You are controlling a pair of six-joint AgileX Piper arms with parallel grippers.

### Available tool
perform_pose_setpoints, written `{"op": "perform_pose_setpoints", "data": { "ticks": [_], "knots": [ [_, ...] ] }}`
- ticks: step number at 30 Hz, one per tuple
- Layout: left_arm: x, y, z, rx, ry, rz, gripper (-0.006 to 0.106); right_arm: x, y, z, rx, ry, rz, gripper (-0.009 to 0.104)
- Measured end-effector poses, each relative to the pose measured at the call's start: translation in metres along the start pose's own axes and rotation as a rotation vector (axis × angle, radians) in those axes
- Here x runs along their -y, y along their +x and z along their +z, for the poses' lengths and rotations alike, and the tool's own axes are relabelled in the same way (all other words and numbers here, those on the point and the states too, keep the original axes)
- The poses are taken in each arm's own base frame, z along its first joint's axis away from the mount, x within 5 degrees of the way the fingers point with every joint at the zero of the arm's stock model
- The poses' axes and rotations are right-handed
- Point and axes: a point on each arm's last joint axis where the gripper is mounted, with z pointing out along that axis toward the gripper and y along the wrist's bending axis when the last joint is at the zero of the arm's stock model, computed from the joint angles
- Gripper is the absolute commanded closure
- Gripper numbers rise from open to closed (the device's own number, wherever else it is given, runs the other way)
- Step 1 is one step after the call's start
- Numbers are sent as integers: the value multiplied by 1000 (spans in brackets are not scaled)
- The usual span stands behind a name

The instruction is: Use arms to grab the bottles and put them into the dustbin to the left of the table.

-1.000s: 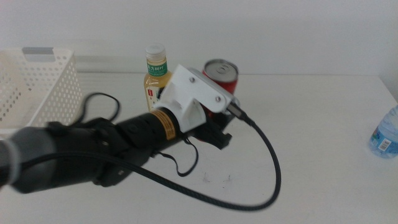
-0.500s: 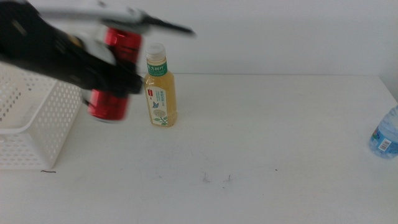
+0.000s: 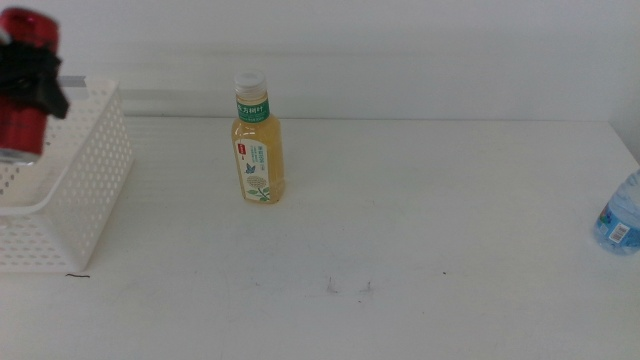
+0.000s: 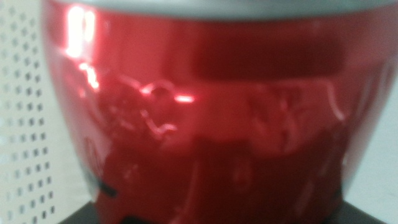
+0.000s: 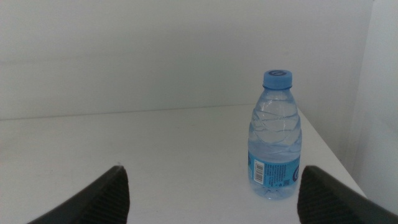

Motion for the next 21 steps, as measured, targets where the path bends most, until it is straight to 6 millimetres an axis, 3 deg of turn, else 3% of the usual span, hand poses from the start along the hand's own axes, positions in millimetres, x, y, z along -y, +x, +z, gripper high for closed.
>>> {"op": "perform_pose_setpoints", "data": {
  "ticks": [5,8,14,21],
  "knots": [
    [-42,2,30,-65,-9,-57,102,0,0,0,0,0,0,7],
    [-56,4,49,-98,-5,-58,102,0,0,0,0,0,0,7],
    [-68,0,85,-102,-2,-54,102,0,0,0,0,0,0,7],
    [-77,0,113,-106,-10,-55,102,0,0,0,0,0,0,7]
  ]
}}
